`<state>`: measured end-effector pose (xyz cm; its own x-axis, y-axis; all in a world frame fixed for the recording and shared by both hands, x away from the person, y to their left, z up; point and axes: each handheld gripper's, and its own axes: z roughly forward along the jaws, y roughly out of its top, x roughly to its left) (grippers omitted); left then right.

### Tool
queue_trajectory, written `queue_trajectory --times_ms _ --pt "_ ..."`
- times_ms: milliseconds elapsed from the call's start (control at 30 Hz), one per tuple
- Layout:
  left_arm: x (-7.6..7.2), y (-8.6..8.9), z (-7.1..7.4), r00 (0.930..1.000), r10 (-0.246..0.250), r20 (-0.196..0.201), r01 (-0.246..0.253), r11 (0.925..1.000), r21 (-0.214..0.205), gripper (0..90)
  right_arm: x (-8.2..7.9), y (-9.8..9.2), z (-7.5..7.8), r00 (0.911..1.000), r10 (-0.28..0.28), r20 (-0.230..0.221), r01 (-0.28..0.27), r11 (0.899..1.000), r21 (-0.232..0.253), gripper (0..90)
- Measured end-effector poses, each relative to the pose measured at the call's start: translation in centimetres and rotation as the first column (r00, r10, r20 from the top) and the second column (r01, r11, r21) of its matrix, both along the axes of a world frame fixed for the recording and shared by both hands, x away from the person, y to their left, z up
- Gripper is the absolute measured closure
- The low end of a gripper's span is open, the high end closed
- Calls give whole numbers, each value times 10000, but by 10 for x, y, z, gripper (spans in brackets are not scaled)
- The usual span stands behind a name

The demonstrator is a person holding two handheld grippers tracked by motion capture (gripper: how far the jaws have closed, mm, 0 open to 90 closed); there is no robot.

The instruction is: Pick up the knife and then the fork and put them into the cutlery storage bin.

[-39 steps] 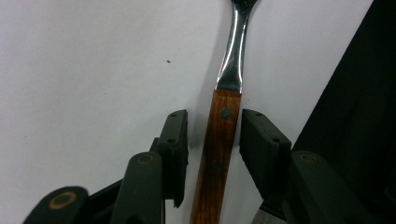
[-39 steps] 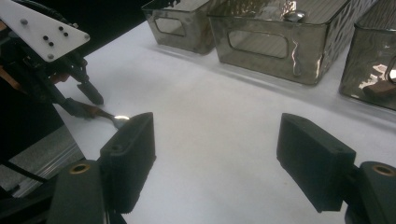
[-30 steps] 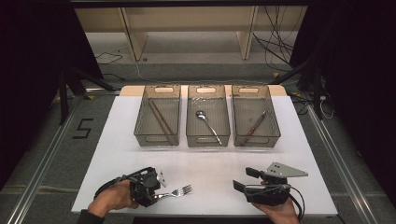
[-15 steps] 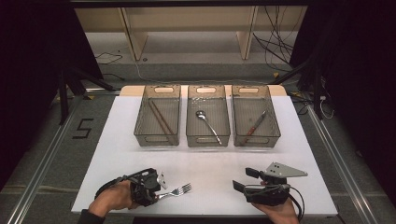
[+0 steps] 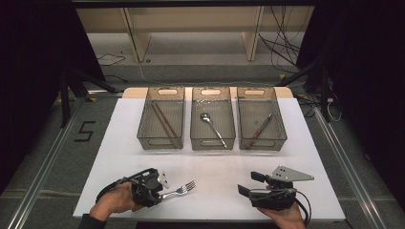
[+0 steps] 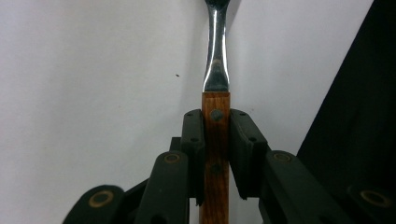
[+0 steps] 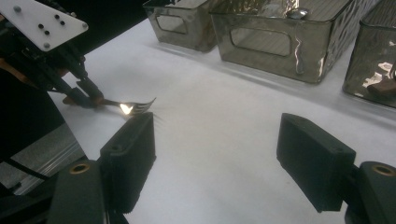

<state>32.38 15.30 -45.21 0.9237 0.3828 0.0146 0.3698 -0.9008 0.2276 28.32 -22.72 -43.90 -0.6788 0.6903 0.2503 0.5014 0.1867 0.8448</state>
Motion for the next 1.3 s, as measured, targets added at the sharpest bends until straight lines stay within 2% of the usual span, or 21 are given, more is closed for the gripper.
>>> queue_trajectory --times_ms 233,400,467,600,700,900,967,1000,1033,1067,1167,1200,1300 --pt "4 -3 11 9982 497 348 -468 9957 -806 767 0 0 0 10000 -5 17 5 10000 21 287" --pt "12 -8 21 9938 932 599 -836 9855 -1474 767 0 -1 0 10000 -25 37 24 10000 35 286" --pt "17 -12 27 9919 1079 676 -937 9780 -1864 767 0 -1 0 10000 -25 38 24 10000 43 287" --pt "27 -21 35 9885 1248 849 -1018 9666 -2352 767 0 -1 0 10000 -23 59 22 10000 38 287" --pt "36 -27 42 9857 1423 904 -1107 9509 -2891 767 0 -1 0 10000 -17 46 17 10000 27 287" --pt "53 -38 49 9750 1970 1023 -1476 9195 -3643 766 1 -2 -1 10000 -20 47 20 10000 66 287" --pt "58 -40 52 9729 2038 1092 -1489 9135 -3787 766 1 -2 -1 10000 -1 26 1 10000 65 287" --pt "60 -41 53 9697 2202 1055 -1613 9020 -4005 766 1 -2 -1 10000 -1 5 1 10000 69 287" --pt "62 -42 55 9690 2245 1031 -1641 8969 -4106 766 1 -2 -1 10000 4 8 -4 10000 72 286" --pt "64 -43 57 9666 2286 1159 -1618 8949 -4160 766 1 -2 -1 10000 -4 -1 4 10000 77 287" --pt "69 -49 61 9615 2456 1234 -1685 8815 -4412 766 1 -2 -1 10000 4 23 -4 10000 83 287" --pt "71 -51 63 9609 2453 1288 -1658 8815 -4422 766 1 -2 -1 10000 6 16 -6 10000 75 287" --pt "76 -59 68 9577 2555 1323 -1656 8655 -4728 766 1 -1 -1 10000 9 1 -9 10000 51 287"
